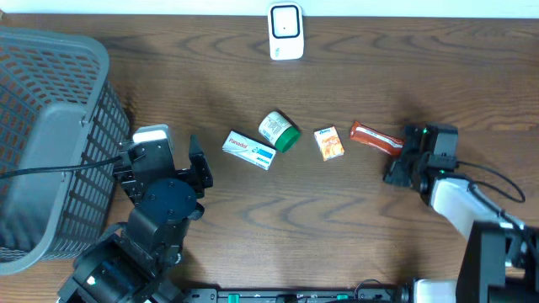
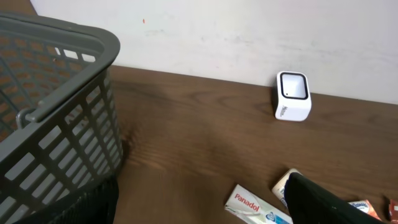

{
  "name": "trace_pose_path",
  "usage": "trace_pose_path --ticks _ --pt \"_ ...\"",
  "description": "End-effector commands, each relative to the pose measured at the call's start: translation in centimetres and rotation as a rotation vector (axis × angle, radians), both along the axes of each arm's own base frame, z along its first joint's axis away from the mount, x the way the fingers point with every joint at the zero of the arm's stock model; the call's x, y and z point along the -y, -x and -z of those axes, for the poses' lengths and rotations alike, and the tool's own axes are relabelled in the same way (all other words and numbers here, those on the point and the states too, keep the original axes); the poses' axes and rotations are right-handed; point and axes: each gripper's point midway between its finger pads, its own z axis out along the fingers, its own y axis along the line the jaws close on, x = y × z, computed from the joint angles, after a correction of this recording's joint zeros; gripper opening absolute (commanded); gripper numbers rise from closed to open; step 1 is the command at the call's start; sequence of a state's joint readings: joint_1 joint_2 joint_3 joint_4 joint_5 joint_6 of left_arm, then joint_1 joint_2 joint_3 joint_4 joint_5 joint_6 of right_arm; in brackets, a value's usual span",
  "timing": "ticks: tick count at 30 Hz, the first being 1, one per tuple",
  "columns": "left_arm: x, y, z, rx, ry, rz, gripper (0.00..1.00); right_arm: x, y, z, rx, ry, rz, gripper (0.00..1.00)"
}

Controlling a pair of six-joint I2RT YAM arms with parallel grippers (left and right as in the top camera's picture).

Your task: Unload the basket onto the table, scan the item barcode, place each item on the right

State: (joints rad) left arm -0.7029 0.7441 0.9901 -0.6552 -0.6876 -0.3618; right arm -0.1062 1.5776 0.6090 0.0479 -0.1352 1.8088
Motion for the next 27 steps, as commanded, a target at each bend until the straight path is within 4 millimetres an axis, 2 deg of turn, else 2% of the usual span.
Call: trace_pose_path --ticks 1,2,3,4,5,7,9,11,12,13,15,16,17,18,19,21,23,27 --pt "-0.4 0.1 -0.3 0.009 -0.013 -0.016 0.86 0.2 5.2 8.2 -0.266 -0.014 0.011 0.78" --pt "-0.4 0.1 -0.3 0.009 -0.013 -0.016 0.86 -0.1 5.2 8.6 -0.276 -0.028 -0.009 0.58" --pt "-0.4 0.1 -0.3 0.009 -0.013 -0.016 0.86 -0.6 5.1 8.9 -0.28 -0.042 -0.046 0.33" --pt "-0.4 0.1 -0.3 0.009 -0.013 -0.016 0.86 -0.9 4.9 9.0 -0.279 -0.049 -0.074 0.2" --pt "-0.4 0.1 -0.3 0.009 -0.013 -0.016 0.86 -1.3 4.6 8.9 -0.27 -0.054 -0.117 0.01" --pt "-0.5 0.1 -0.2 0.006 -0.015 -0.015 0.86 -1.5 4.1 8.4 -0.245 -0.045 -0.167 0.01" --pt "-0.5 0.2 0.0 -0.003 -0.023 -0.015 0.86 -1.5 2.8 6.9 -0.184 -0.006 -0.25 0.02" --pt "-0.6 0.3 0.2 -0.013 -0.031 -0.015 0.86 -1.4 1.9 4.8 -0.137 0.042 -0.316 0.02" --pt "-0.7 0.4 0.3 -0.02 -0.037 -0.015 0.86 -1.3 1.3 2.7 -0.094 0.087 -0.365 0.02" --pt "-0.7 0.4 0.4 -0.023 -0.04 -0.015 0.86 -1.3 1.0 1.8 -0.075 0.104 -0.384 0.02" --pt "-0.7 0.5 0.6 -0.031 -0.046 -0.015 0.86 -1.4 -0.1 -2.3 0.024 0.164 -0.467 0.02" --pt "-0.8 0.5 0.7 -0.036 -0.051 -0.015 0.86 -1.9 -0.9 -6.9 0.146 0.197 -0.54 0.02" --pt "-0.8 0.5 0.7 -0.037 -0.053 -0.015 0.86 -2.3 -1.0 -8.6 0.195 0.197 -0.568 0.02" --pt "-0.8 0.6 0.8 -0.04 -0.055 -0.015 0.86 -2.9 -1.0 -11.9 0.297 0.191 -0.622 0.02" --pt "-0.9 0.6 0.8 -0.042 -0.057 -0.015 0.86 -3.2 -0.5 -14.4 0.373 0.182 -0.65 0.02" --pt "-0.8 0.6 0.8 -0.042 -0.057 -0.015 0.86 -3.8 0.4 -16.5 0.445 0.164 -0.685 0.02" --pt "-0.8 0.6 0.9 -0.043 -0.058 -0.015 0.86 -4.8 0.9 -17.8 0.501 0.14 -0.737 0.02" --pt "-0.8 0.6 0.9 -0.044 -0.058 -0.015 0.86 -7.1 1.8 -19.2 0.584 0.054 -0.843 0.02"
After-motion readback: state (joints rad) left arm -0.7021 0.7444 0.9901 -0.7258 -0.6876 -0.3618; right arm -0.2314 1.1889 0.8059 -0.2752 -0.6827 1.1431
